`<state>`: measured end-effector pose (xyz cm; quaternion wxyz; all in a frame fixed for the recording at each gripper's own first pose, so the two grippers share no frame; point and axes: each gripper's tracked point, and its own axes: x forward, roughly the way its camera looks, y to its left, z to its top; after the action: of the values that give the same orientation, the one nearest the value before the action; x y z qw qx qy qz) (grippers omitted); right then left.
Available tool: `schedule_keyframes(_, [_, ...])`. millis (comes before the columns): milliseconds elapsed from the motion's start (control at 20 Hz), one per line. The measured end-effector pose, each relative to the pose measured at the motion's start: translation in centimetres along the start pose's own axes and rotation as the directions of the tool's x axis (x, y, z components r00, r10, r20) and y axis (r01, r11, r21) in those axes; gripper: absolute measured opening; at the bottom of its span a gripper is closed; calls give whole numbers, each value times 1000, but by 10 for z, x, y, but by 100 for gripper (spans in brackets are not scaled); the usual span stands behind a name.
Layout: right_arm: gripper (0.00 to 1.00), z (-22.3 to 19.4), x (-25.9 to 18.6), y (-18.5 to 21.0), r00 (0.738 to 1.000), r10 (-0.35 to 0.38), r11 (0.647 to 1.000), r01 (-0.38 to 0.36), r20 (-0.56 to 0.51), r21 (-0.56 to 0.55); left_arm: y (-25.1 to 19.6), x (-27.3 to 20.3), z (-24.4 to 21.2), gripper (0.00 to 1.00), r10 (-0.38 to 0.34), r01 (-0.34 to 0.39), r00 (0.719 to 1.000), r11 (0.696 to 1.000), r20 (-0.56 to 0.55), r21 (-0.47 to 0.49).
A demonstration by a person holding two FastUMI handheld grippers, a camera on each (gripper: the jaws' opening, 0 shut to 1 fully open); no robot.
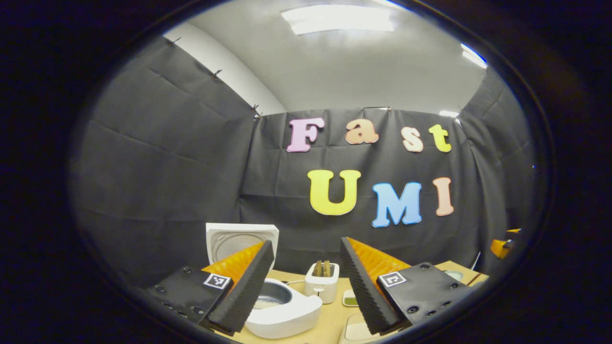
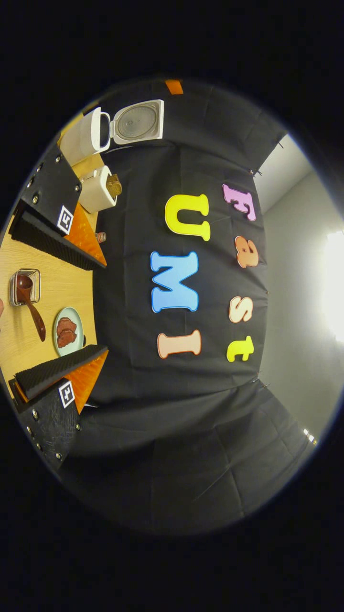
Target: Close the left gripper, press the button to open the rice cooker; take a wooden spoon from the chopstick holder with the right hand, scoop a spoonful of rice and pour it into the rice cooker, then put the wooden spoon back into the chopstick holder.
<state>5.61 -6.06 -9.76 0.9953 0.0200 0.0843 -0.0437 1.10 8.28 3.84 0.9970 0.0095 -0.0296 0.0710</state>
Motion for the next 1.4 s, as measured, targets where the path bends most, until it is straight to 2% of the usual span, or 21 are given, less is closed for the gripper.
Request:
schedule_keyframes(150, [95,-27,13,-4,998,11,1000,-10,-55,30,-3,-10,8,97,-1,1,1000,999,-1,35])
schedule_keyframes(350, [96,-62,27,-13,993,-2,999,6,-120,34,1,-21,16,99,21,-20,1000,999,-5,36])
schedule_keyframes(450, [96,-82,30,-16,987,-2,999,10,-158,47,4,-28,17,96,32,-32,999,998,-6,45])
schedule_keyframes(500, [96,-93,32,-16,984,1,998,9,-180,55,6,-30,14,99,40,-39,999,998,-10,54])
schedule_keyframes(700, [96,-131,37,-22,965,-5,995,31,-261,97,16,-39,11,97,68,-66,997,995,-25,68])
schedule_keyframes(750, [96,-138,38,-22,961,-5,993,37,-278,111,19,-40,11,99,76,-74,997,995,-27,70])
schedule_keyframes(1000, [95,-170,41,-11,930,48,980,27,-363,199,27,-48,8,97,102,-99,994,991,-32,87])
schedule_keyframes(1050, [86,-178,41,-7,922,62,976,24,-383,216,29,-49,7,96,106,-102,994,991,-34,86])
schedule_keyframes(1200, [84,-193,39,-2,902,81,969,28,-423,246,30,-48,2,99,112,-108,993,991,-47,84])
schedule_keyframes(1300, [53,-201,39,1,890,91,965,33,-448,262,31,-47,-3,99,112,-107,992,990,-56,92])
schedule_keyframes(1350, [43,-204,36,5,880,112,960,25,-462,280,32,-48,-6,97,115,-109,992,989,-61,96])
schedule_keyframes(1400, [43,-209,38,5,878,107,957,36,-467,287,32,-47,-8,99,114,-107,991,990,-66,96])
